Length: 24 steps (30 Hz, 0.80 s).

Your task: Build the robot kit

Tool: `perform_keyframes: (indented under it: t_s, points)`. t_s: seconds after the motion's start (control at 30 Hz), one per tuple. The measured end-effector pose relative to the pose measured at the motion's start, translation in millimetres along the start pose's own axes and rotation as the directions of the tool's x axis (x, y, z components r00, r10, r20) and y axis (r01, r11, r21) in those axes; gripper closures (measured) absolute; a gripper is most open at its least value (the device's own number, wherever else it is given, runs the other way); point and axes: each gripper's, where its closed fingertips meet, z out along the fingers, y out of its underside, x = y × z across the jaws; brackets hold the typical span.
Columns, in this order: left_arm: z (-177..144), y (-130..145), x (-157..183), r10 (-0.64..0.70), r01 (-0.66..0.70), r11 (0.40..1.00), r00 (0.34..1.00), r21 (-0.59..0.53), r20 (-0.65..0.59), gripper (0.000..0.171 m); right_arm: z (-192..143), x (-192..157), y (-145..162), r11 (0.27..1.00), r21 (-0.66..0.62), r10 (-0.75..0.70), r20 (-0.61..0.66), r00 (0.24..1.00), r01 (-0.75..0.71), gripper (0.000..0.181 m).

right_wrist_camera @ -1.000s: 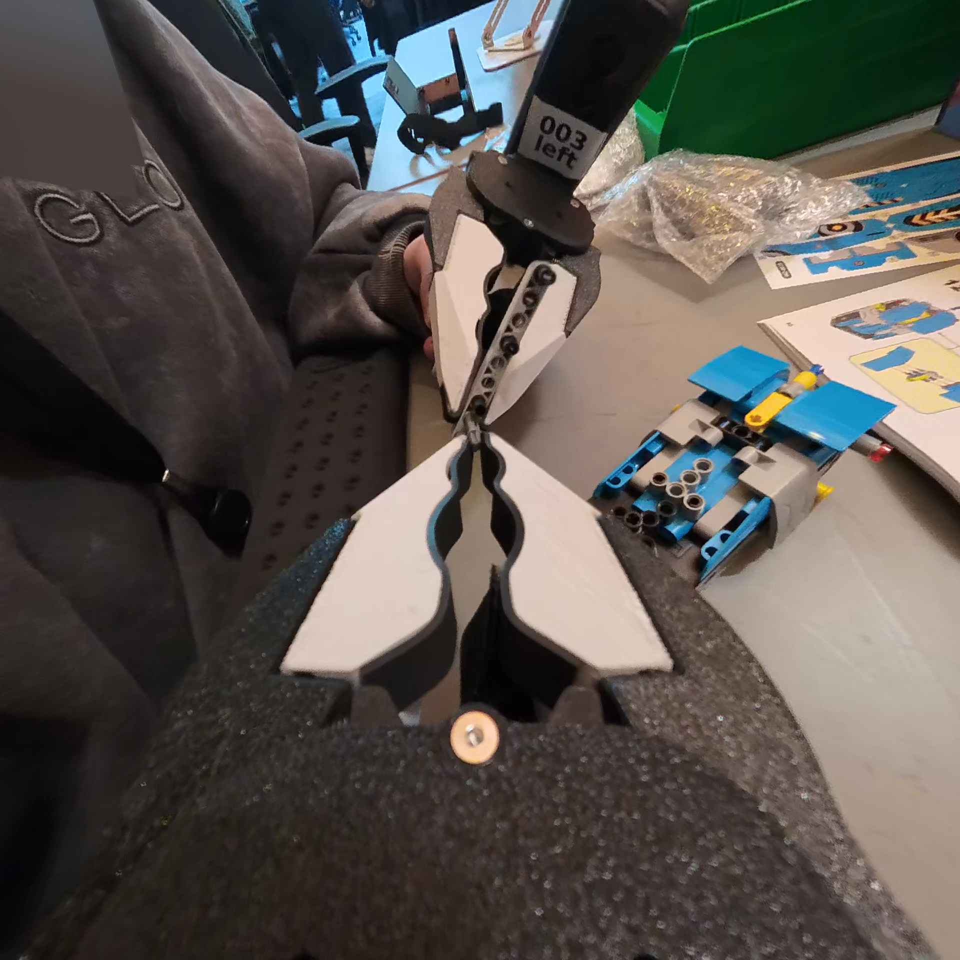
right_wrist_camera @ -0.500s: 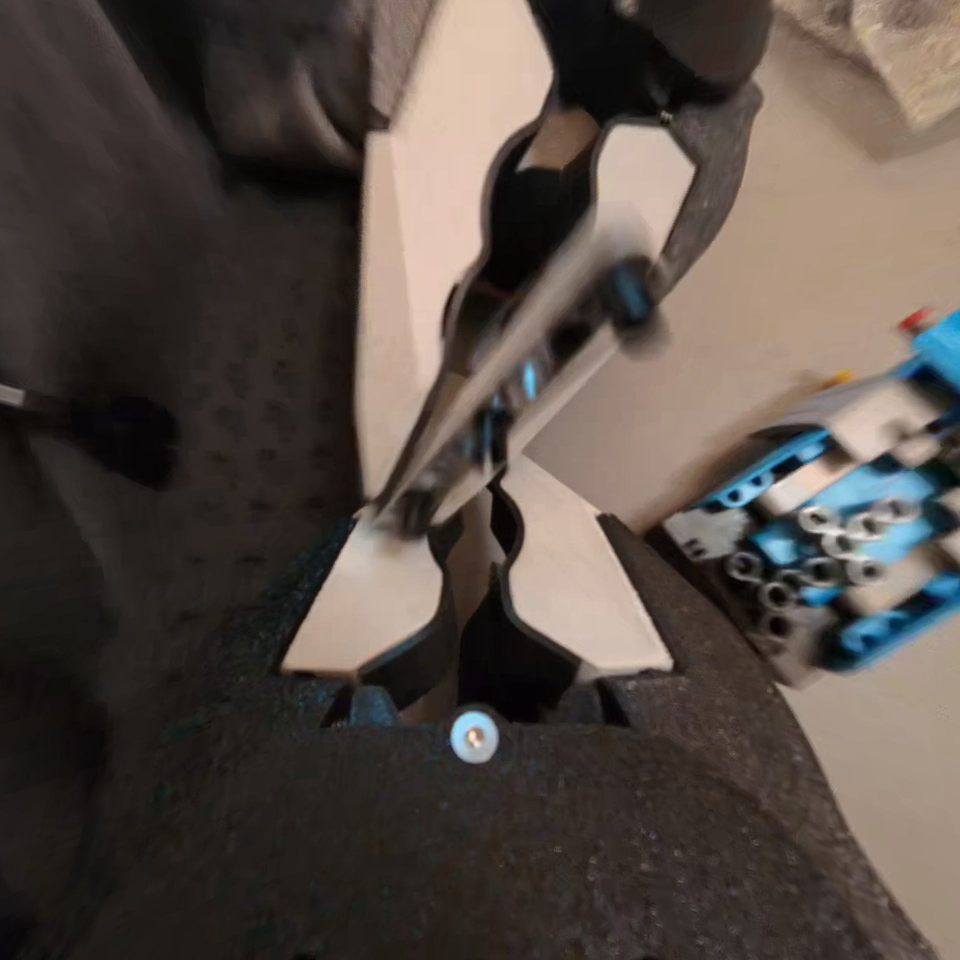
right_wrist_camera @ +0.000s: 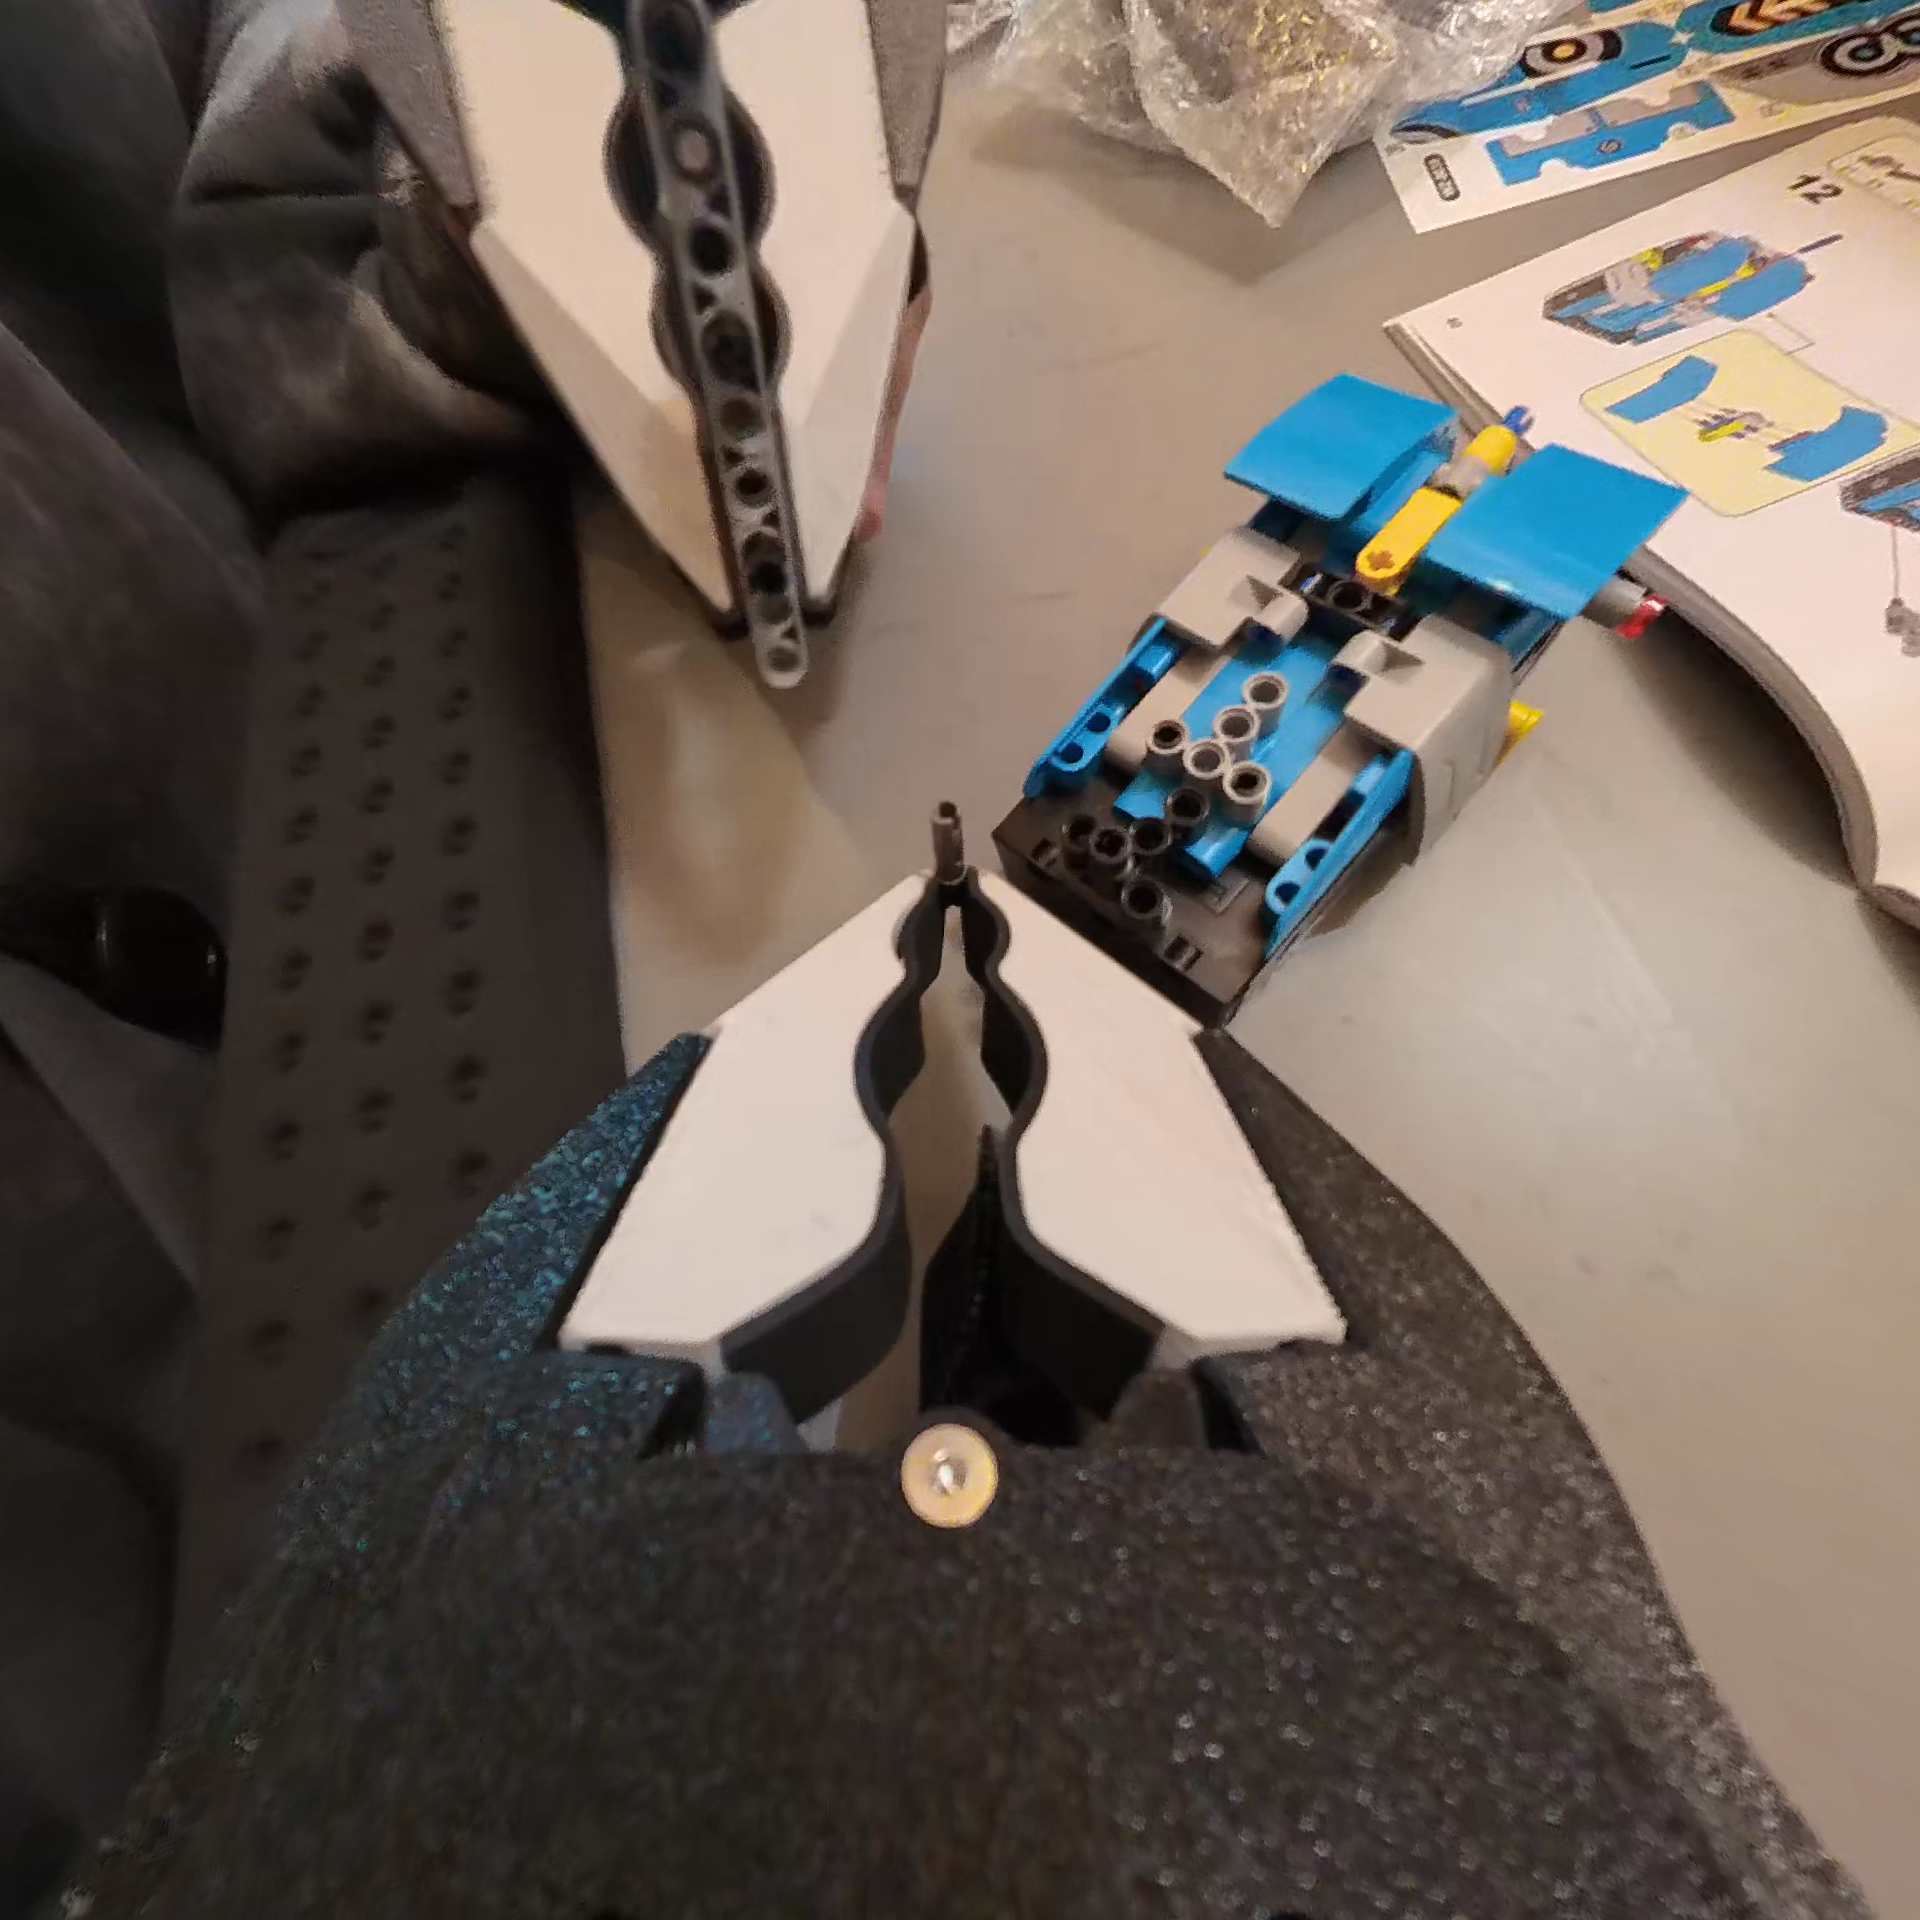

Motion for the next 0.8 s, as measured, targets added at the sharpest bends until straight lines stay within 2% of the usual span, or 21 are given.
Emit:
perform_keyframes:
  t_s: [0.1,0.27,0.47,0.63,0.8]
  points:
    - [6,-5,11,0.046,-0.045,0.999,0.999,0.026,-0.026,0.164,10,-8,-2,0.998,-0.034,-0.045,-0.015,0.999,0.045,0.178]
    - [11,-12,15,0.032,-0.030,0.998,0.999,0.063,-0.037,0.164,24,-16,0,0.988,-0.099,-0.126,-0.043,0.991,0.122,0.178]
    - [9,-2,-3,-0.039,0.039,0.999,0.999,0.014,0.021,0.165,13,-25,-19,0.989,0.021,-0.143,-0.011,0.990,0.143,0.178]
    - [5,-8,-5,-0.067,0.066,0.997,0.998,0.049,0.012,0.165,21,-18,-4,0.987,-0.065,-0.151,-0.044,0.988,0.148,0.178]
    - [5,-18,2,-0.129,0.135,0.984,0.990,0.113,-0.061,0.165,23,-15,-8,0.988,-0.063,-0.147,-0.066,0.987,0.143,0.178]
